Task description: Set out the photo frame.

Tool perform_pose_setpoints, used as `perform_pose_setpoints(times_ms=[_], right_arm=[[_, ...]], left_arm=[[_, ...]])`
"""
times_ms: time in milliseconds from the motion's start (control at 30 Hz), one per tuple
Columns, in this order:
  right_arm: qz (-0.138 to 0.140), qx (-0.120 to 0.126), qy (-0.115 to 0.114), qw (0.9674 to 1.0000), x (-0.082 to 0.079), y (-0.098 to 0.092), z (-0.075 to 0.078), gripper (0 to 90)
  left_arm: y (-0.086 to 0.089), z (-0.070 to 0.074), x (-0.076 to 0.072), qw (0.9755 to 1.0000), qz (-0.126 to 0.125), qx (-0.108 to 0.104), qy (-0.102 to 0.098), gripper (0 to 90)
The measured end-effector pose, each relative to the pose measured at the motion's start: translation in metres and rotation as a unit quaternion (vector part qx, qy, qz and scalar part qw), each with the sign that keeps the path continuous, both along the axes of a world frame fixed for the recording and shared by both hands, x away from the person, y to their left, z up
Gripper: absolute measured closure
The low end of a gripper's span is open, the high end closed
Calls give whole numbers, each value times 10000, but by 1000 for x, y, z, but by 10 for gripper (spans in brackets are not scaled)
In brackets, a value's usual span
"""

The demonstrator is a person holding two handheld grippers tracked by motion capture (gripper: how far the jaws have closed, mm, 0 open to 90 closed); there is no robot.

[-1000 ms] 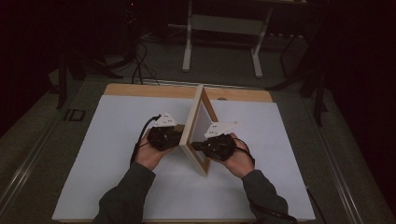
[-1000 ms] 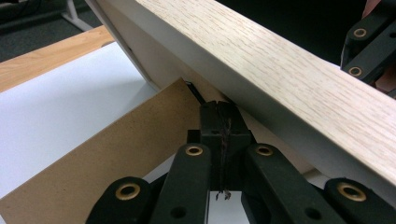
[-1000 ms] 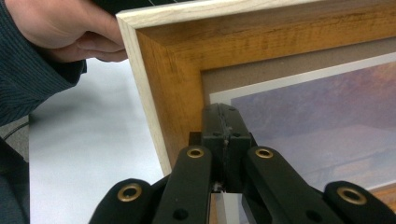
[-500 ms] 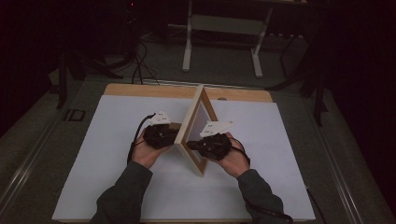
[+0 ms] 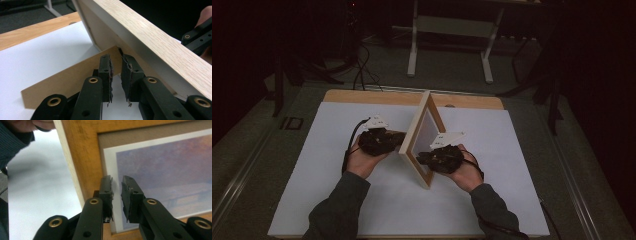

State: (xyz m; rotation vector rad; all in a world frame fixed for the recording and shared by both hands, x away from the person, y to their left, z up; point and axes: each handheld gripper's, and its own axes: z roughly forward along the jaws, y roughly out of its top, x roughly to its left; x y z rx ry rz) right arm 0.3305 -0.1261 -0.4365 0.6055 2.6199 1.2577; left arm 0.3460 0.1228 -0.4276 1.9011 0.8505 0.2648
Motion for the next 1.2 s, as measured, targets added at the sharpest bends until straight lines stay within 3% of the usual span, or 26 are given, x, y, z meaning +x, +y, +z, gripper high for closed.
perform_pose_setpoints(times_ms=[333, 700, 967, 1100, 1200], right_arm=[[-187, -41, 39, 9998, 2, -15, -2, 725], [-287, -60, 36, 9996, 3, -26, -4, 705], [-343, -98, 42, 9994, 4, -30, -8, 695], [-379, -97, 53, 9992, 4, -33, -9, 688], [-409, -67, 80, 9991, 4, -35, -9, 685]], left_arm=[[-2, 18, -8, 9998, 192, 59, -95, 739], [3, 33, -12, 9978, 619, -216, 5, 523], [-2, 37, -15, 9979, 537, -345, 116, 470], [-6, 37, -15, 9978, 364, -432, 345, 419], [-10, 38, -16, 9980, 282, -403, 390, 391]])
